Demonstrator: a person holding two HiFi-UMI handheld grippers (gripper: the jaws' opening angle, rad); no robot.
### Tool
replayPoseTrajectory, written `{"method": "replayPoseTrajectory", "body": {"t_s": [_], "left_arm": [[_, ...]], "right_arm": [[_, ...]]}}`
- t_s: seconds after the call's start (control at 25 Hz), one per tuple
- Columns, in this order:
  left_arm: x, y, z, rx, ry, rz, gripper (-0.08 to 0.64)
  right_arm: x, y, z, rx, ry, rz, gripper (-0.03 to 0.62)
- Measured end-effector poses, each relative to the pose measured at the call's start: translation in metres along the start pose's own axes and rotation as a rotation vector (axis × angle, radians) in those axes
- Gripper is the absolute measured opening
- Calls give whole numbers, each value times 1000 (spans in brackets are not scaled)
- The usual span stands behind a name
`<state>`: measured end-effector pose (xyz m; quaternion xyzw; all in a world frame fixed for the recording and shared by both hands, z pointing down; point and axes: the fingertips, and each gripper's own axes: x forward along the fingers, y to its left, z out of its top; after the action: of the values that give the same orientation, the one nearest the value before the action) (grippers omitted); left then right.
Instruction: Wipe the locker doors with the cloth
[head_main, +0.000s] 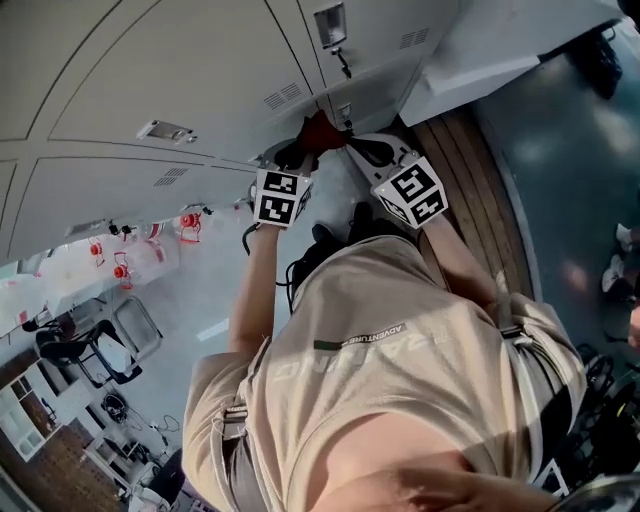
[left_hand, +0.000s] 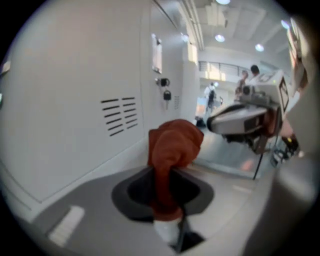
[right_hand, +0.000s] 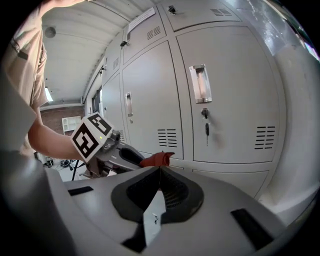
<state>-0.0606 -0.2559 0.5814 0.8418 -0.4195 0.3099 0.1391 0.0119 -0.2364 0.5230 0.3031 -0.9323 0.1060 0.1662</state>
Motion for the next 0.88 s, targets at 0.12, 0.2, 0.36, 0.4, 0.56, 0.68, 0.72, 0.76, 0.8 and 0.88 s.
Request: {"method": "replayPoseTrajectory", "body": {"t_s": [0.12, 0.2, 0.36, 0.4, 0.56, 0.68, 0.72, 0.76, 0.8, 0.88], "left_arm": [[-34, 6, -3, -201, -123, 11, 80], [-58, 15, -6, -280, -187, 55, 80], [-106, 36, -1, -335, -296, 168, 80], [-117, 39, 1, -323, -311, 190, 80], [-154, 47, 20, -171, -340, 279, 80], [-187, 56, 44, -152, -426, 308, 80], [-199, 59, 52, -165, -462, 310, 80], [-210, 62, 59, -178, -497, 313, 80], [-222, 66, 66, -181, -528, 324, 80], [-242, 76, 77, -152, -572, 376, 81]], "right_arm": [[7, 18, 10, -27, 3, 20, 15], [13, 32, 17, -46, 3, 36, 14], [23, 57, 37, -96, -17, 61, 15], [25, 62, 43, -106, -28, 67, 15], [30, 76, 73, -127, -92, 88, 14], [28, 80, 99, -134, -170, 71, 14], [26, 82, 108, -130, -197, 68, 14], [23, 84, 117, -125, -223, 67, 14], [21, 87, 126, -124, -248, 67, 14], [19, 92, 143, -138, -289, 61, 14]]}}
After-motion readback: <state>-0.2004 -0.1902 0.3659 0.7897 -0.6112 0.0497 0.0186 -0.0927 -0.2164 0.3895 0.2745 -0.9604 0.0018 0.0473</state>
